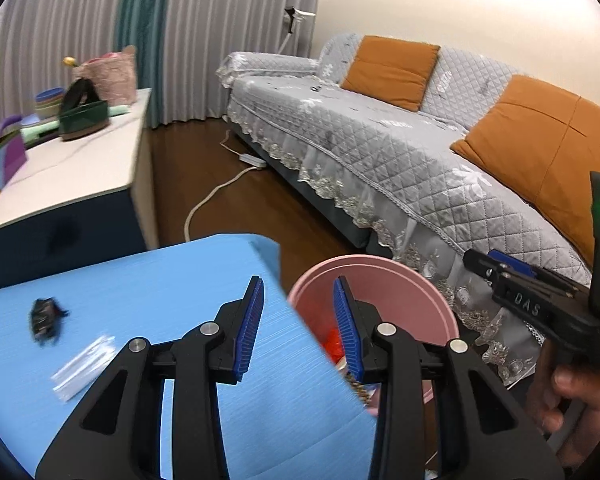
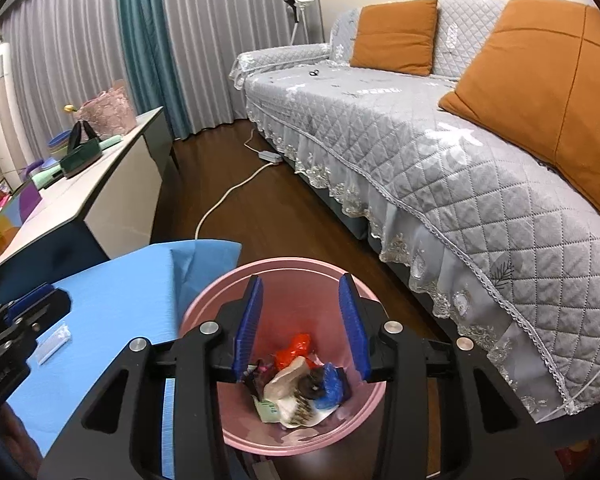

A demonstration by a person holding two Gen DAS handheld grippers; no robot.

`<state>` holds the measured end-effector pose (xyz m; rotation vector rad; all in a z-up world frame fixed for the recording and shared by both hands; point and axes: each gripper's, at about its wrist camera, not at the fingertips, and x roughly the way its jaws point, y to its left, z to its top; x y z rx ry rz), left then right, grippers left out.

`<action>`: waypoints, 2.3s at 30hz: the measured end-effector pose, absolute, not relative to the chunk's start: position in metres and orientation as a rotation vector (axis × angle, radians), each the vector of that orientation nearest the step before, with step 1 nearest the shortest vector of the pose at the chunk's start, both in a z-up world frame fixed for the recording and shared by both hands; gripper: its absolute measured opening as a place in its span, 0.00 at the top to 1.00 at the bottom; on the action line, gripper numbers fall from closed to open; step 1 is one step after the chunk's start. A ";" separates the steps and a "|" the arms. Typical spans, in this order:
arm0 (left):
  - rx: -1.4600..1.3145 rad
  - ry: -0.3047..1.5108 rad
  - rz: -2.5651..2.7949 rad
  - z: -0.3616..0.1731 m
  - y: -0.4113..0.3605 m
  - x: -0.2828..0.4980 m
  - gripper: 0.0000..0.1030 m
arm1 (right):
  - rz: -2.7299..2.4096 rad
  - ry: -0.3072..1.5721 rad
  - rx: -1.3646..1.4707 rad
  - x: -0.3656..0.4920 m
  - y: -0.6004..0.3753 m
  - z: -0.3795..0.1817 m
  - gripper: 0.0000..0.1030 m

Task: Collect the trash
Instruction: 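Open the right tool over the pink basin while the left tool opens to drop its packet, then move both open tools back over the table toward the remaining trash, then grasp the clear plastic sleeve with the right tool while the left tool grasps the black plastic bag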

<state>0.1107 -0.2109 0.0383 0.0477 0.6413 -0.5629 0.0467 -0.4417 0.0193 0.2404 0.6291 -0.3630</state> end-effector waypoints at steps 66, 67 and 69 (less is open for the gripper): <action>-0.135 0.673 -0.068 -0.022 0.051 0.159 0.75 | 0.178 0.883 0.199 0.197 -0.158 -0.077 0.96; -0.137 0.677 -0.071 -0.024 0.050 0.162 0.75 | 0.173 0.881 0.197 0.197 -0.161 -0.076 0.97; -0.142 0.685 -0.081 -0.027 0.047 0.168 0.75 | 0.157 0.869 0.194 0.198 -0.170 -0.073 0.98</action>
